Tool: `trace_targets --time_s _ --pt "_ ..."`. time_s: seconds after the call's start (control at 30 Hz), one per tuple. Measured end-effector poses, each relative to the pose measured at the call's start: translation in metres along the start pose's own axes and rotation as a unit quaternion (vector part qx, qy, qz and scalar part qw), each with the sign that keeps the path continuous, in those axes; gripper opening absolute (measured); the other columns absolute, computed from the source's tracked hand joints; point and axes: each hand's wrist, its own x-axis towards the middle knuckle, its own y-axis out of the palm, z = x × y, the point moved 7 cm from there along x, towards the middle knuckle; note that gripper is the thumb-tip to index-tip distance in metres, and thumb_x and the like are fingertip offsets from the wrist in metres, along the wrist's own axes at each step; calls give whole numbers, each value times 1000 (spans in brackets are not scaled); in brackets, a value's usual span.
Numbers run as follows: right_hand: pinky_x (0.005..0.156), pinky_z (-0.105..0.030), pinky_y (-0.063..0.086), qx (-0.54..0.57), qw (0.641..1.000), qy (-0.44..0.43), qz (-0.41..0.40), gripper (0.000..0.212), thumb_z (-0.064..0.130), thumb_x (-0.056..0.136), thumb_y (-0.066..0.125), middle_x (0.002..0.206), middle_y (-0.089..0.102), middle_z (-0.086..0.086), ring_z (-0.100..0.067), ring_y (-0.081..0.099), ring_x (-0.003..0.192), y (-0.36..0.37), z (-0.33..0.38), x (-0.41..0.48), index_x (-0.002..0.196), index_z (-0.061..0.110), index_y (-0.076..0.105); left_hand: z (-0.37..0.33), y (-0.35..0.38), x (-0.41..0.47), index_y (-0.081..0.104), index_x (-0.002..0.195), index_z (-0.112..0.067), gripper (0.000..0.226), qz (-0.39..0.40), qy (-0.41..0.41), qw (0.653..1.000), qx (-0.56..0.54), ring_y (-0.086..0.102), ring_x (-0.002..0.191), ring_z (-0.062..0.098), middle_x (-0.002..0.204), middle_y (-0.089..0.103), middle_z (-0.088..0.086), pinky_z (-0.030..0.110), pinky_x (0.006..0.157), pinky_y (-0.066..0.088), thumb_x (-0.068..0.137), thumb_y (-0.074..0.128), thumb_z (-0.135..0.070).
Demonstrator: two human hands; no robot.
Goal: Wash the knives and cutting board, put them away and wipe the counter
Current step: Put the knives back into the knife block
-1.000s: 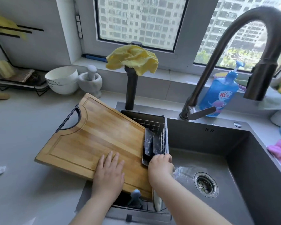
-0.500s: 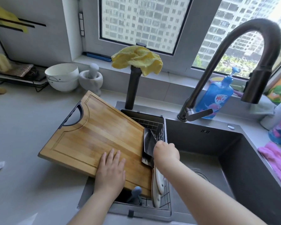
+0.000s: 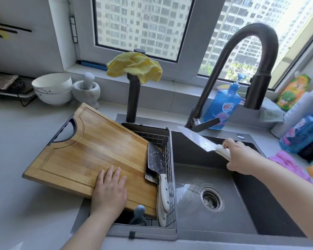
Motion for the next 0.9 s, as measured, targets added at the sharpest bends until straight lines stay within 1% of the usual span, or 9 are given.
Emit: trace_targets --time_s 0.07,0.13,0.2,0.3,0.57,0.63,0.73,0.83,0.9 --pt "55 -23 36 -14 1000 -2 10 54 13 84 54 128 44 -9 -22 47 86 3 -13 -1 132 20 32 -1 -3 -2 14 146 -23 50 1 -6 1000 -1 -6 144 21 156 -1 3 40 115 -5 98 18 -37" --pt "50 -19 31 -73 997 -18 17 53 13 84 53 128 46 -4 -19 46 85 7 -21 1 133 23 35 -2 -5 -3 13 146 -23 50 0 -6 1000 0 -6 144 21 156 -1 3 40 115 -6 98 18 -36" --pt "51 -19 31 -147 988 -42 19 50 12 85 50 128 49 0 -19 53 93 14 -22 3 132 25 40 -3 -6 -3 13 146 -23 50 -2 -7 1000 9 -5 144 21 156 -1 2 40 115 -5 98 18 -36" --pt "63 -23 39 -194 980 -42 2 44 9 86 47 124 56 2 -20 59 109 20 -24 7 128 26 47 -4 -6 -3 14 146 -24 50 0 -11 1000 16 -4 144 20 156 1 2 39 115 -4 98 18 -37" --pt "70 -26 39 -294 954 -28 43 37 4 86 51 121 61 0 -23 60 110 40 -34 28 119 20 56 -6 -5 -3 11 146 -27 50 5 -13 1000 19 -4 144 19 156 -1 0 38 116 -4 98 17 -39" --pt "67 -25 38 -327 943 -49 42 37 3 85 52 120 62 0 -23 61 109 41 -32 28 118 19 58 -6 -3 -5 15 145 -26 50 5 -16 1000 8 -2 144 18 156 3 1 38 116 -2 97 21 -39" --pt "57 -23 33 -330 941 -61 28 36 1 83 53 119 62 0 -24 62 107 42 -33 28 116 16 53 -5 -10 -6 38 139 -23 49 -8 -29 999 -19 10 142 17 152 24 4 42 116 10 92 39 -39" --pt "47 -23 23 -315 947 -69 -17 33 3 85 54 119 61 0 -24 61 108 33 -36 26 114 15 44 -4 -9 -3 26 142 -31 48 18 -25 998 -46 2 144 14 156 9 -5 34 116 -1 95 28 -42" --pt "47 -22 21 -314 945 -80 -46 31 15 87 56 117 63 1 -22 61 107 23 -37 25 118 17 52 -3 -16 4 34 136 -33 42 11 -57 990 -127 9 142 11 153 19 -9 31 116 3 95 32 -41"
